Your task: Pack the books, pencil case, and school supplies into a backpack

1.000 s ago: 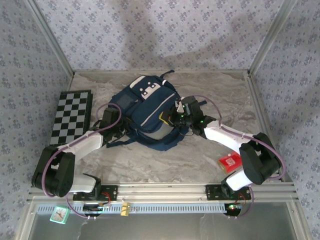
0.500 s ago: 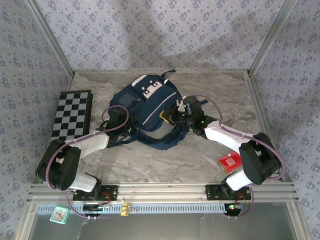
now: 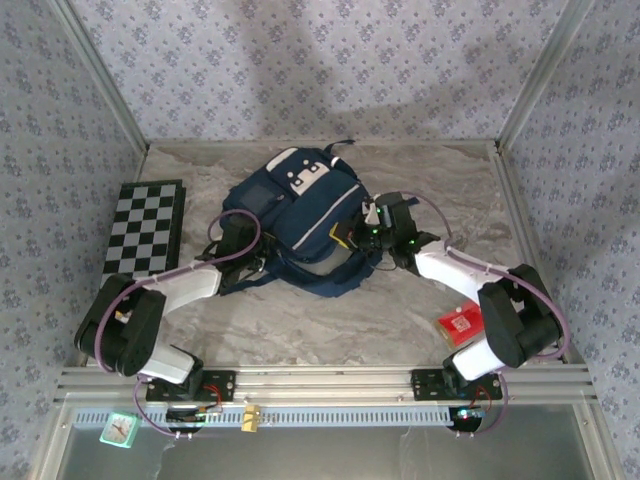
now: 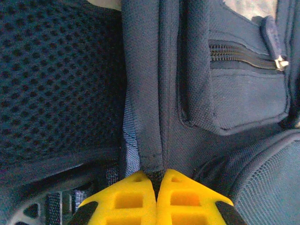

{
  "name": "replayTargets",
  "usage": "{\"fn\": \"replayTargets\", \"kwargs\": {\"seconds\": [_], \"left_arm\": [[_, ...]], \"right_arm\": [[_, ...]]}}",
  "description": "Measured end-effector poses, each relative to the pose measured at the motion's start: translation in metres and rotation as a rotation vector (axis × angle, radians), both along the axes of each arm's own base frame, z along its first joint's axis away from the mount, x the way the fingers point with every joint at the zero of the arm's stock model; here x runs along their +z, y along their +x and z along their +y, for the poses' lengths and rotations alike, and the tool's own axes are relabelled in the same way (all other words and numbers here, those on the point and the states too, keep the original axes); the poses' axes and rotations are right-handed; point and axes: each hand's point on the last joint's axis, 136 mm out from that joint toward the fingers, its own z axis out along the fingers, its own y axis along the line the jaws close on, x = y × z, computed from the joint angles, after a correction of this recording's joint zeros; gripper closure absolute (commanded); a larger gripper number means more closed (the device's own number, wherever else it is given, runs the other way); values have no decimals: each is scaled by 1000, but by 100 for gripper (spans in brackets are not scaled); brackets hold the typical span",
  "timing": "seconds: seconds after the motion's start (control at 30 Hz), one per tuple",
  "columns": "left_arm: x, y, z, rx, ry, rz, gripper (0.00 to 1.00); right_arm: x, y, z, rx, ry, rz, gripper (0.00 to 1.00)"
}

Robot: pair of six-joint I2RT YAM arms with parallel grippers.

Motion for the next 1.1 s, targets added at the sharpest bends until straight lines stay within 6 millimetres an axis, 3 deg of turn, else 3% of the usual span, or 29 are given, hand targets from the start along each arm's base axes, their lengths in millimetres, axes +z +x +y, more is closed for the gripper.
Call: {"fn": "replayTargets", "kwargs": {"seconds": [0.2, 0.37, 0.47, 0.67, 0.77, 0.9, 1.1], "left_arm": [[38, -14, -20, -36, -49, -54, 100], [43, -26, -36, -51, -55, -18, 100], [37, -32, -39, -40, -53, 14, 100], [32, -39, -45, -18, -45, 33, 100], [33, -42, -49, -18, -44, 42, 100], [37, -43, -59, -24, -52, 43, 100], [36, -47, -71, -40, -57, 52, 100]], "right_arm": [[14, 18, -29, 19, -101, -33, 73], [36, 35, -59, 14, -233, -125, 53], [38, 23, -80, 16, -340, -141, 45], [51, -31, -105, 38, -540, -187, 41], [46, -62, -89, 107, -593, -214, 44], [21, -98, -46, 257, -617, -211, 53], [-2, -112, 13, 361, -599, -249, 62]]}}
